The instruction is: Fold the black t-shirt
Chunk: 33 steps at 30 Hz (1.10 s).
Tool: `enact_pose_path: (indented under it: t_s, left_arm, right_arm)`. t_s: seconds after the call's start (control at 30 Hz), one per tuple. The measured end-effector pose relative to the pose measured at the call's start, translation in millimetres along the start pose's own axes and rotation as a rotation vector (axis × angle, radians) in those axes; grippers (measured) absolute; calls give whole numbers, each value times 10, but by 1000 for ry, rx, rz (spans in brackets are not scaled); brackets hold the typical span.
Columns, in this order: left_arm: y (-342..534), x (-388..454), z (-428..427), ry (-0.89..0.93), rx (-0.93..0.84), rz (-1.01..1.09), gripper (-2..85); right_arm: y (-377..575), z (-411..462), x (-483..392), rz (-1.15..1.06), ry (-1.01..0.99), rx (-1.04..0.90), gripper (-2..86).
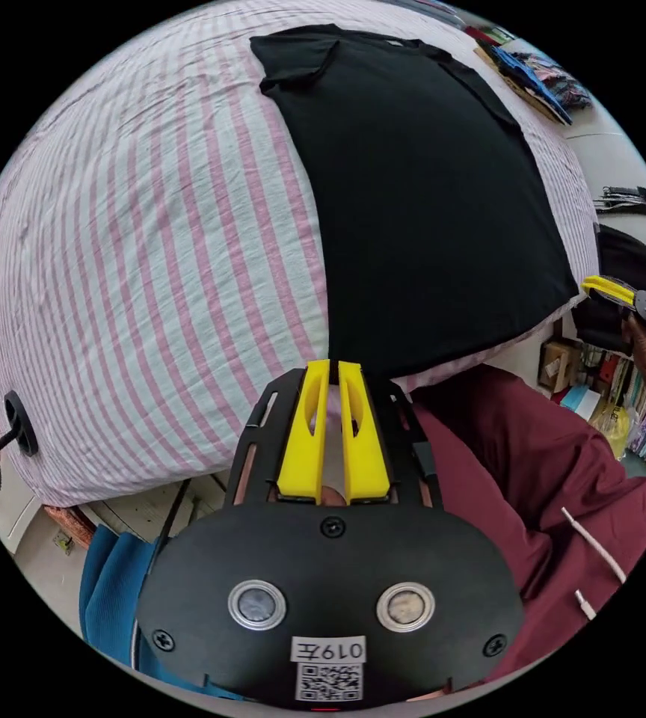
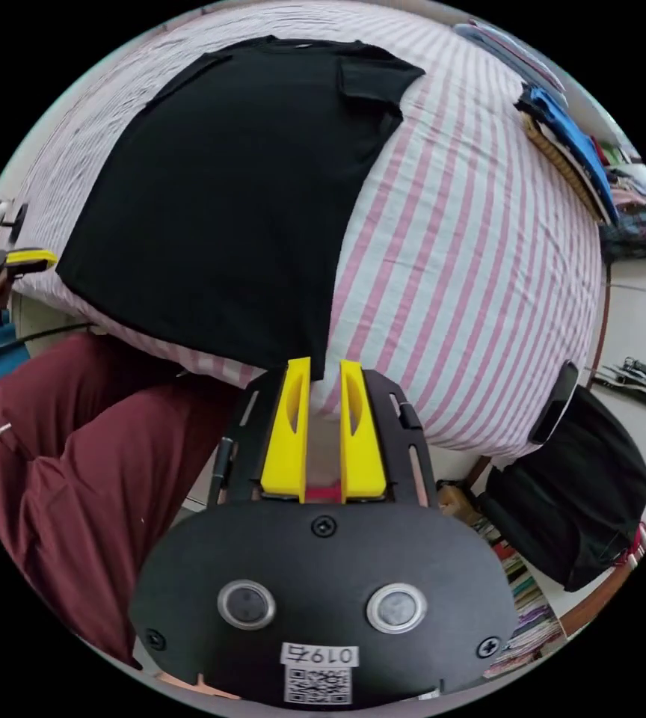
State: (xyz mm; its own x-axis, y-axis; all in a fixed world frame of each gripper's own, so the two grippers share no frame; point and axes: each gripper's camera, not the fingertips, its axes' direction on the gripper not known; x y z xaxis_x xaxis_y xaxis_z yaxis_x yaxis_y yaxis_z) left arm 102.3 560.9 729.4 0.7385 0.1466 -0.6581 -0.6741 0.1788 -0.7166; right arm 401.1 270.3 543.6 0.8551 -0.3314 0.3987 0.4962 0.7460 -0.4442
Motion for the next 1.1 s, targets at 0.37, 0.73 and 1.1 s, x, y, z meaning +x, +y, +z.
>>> enact_pose_path:
  t_s: [0.37, 0.73, 1.1]
  left_arm:
    - [602, 1633, -30, -421, 216, 737, 14]
    - [878, 1865, -8, -264, 185, 656, 16]
    - [1169, 2149, -106, -284, 206, 683, 63]
  right_arm:
    - [-172, -1349, -2594, -703, 112, 345, 57]
    - [-244, -1936, -3137, -686, 116, 203, 79]
    - [-186, -2464, -3556, -760, 202, 191, 70]
